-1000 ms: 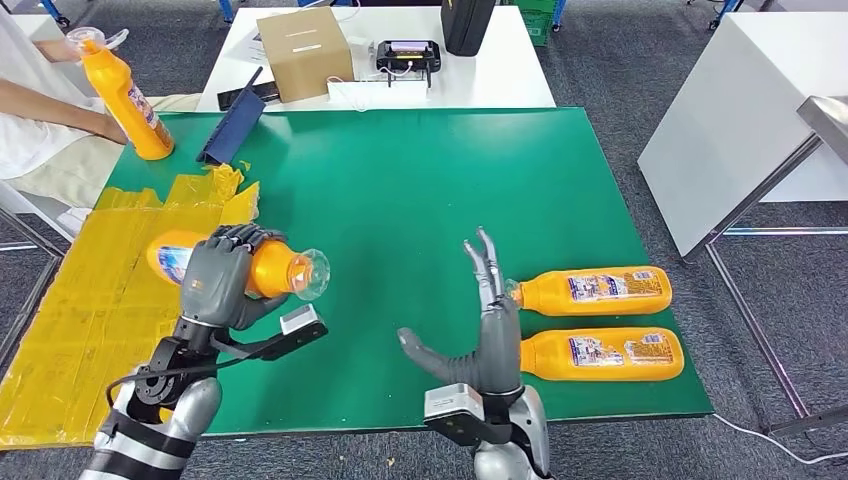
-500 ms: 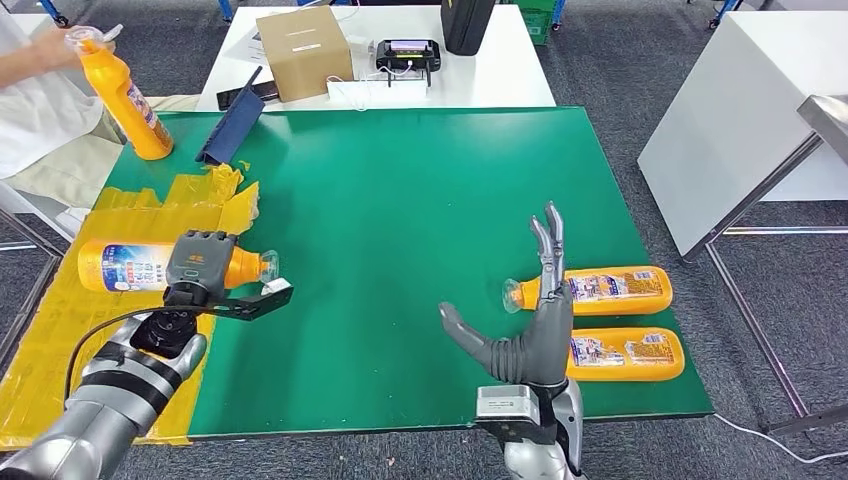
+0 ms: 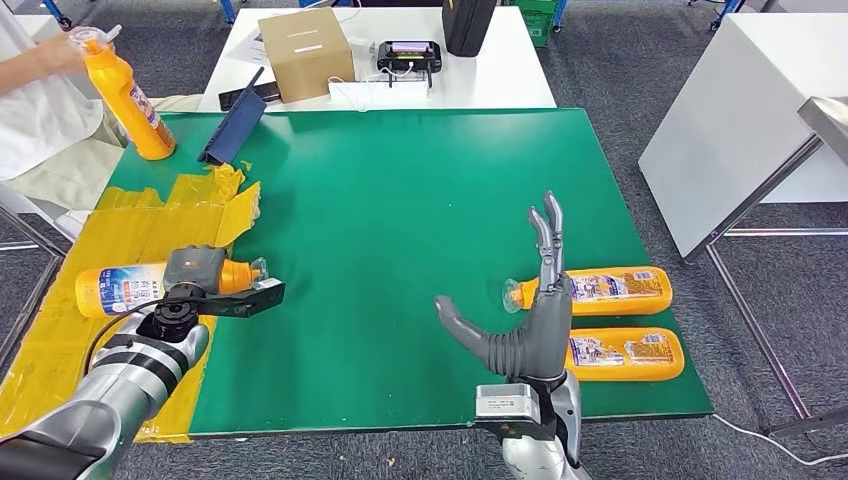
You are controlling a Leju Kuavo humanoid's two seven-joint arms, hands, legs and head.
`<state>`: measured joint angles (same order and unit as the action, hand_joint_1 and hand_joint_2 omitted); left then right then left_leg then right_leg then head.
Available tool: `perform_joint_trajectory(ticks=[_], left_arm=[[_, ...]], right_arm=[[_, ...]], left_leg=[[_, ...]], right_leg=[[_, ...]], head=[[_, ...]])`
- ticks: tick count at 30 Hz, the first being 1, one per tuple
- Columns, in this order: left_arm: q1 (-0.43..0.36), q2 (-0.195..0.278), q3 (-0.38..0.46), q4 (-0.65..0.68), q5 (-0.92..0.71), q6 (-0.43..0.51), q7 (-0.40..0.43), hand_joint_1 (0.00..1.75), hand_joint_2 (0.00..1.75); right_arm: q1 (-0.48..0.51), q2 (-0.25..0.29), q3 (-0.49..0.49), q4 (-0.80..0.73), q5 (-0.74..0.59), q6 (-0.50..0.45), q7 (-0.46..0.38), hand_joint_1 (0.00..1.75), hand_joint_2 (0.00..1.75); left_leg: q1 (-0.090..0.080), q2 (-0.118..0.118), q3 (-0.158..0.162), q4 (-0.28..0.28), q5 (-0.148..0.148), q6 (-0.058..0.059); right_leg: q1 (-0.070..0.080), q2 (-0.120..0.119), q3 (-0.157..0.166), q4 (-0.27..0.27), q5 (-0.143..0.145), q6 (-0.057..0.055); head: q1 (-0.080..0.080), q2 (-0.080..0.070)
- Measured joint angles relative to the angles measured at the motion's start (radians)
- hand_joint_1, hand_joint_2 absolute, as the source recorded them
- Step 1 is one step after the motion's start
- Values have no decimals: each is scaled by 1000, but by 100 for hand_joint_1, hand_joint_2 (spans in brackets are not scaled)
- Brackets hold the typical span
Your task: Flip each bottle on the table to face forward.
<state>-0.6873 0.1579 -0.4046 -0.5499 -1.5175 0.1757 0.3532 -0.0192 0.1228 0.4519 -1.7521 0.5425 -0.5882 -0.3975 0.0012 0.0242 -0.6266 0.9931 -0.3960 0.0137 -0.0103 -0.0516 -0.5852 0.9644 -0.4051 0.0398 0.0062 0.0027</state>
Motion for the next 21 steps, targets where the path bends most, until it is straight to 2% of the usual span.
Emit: perform_joint_trajectory(ticks=[1,5,6,12,21], left_arm=[[-2,-1,1,5,0,0,0,172,175],[-10,-7,10,27,-1,11,10,4,175],[-11,-9,16,34,0,21,13,0,175],[-1,-22,75,65,38,127,-42,0,175],[59,-47,152,37,75,275,-123,0,175]], right_arm=[[0,0,0,0,0,0,0,0,175],[-5,-3,5,1,-2,0,0,0,175],[-7,-4,9,2,-3,0,0,0,175],[-15,-10,21,8,-3,1,6,0,175],[-16,-25,33,21,35,13,33,0,175]], left_leg=[[0,0,0,0,0,0],[0,0,1,0,0,0],[0,0,1,0,0,0],[0,0,1,0,1,1],[0,0,1,0,0,1]], right_leg=[[0,0,0,0,0,0],[0,0,1,0,0,0],[0,0,1,0,0,0],[0,0,2,0,0,0],[0,0,1,0,0,0]], head=[[0,0],[0,0],[0,0],[0,0],[0,0]])
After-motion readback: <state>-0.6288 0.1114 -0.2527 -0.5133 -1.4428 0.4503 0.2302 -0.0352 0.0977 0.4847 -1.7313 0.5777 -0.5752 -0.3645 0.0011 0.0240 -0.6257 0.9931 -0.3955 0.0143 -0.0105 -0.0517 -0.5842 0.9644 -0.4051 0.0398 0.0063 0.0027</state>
